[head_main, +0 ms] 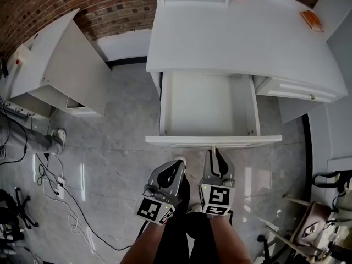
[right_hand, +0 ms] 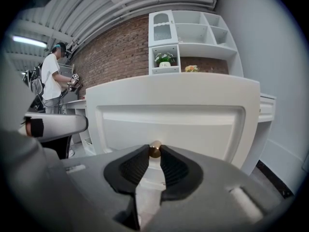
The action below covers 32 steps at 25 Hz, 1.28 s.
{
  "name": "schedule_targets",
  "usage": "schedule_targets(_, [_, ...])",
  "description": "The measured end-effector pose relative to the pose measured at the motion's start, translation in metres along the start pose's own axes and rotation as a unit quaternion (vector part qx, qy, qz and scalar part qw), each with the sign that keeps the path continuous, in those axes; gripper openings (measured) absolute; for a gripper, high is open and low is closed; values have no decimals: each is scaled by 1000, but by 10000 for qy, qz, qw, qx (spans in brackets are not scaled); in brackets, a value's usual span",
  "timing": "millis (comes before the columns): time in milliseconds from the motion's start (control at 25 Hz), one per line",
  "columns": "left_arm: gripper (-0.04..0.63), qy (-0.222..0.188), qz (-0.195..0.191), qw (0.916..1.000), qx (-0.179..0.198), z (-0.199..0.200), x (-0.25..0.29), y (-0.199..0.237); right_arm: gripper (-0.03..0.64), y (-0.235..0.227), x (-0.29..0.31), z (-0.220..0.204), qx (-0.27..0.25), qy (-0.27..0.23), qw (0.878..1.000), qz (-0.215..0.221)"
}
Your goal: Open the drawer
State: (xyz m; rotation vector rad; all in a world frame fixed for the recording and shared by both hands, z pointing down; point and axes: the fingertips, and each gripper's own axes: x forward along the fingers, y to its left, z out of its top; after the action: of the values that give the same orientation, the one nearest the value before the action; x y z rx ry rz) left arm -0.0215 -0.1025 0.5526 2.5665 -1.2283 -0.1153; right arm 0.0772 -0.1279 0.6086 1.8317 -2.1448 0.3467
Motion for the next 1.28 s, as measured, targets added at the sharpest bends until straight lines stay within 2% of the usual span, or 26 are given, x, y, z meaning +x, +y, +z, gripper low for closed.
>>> schedule_targets(720, [3,-20,203,9998,13,-5,-43,-17,72,10,-37,-16,-93,51,9999,54])
schedule_targets(1280, [3,16,268,9996,19,-5,-50,-20,72,12,-46,-24,-136,160,9997,79])
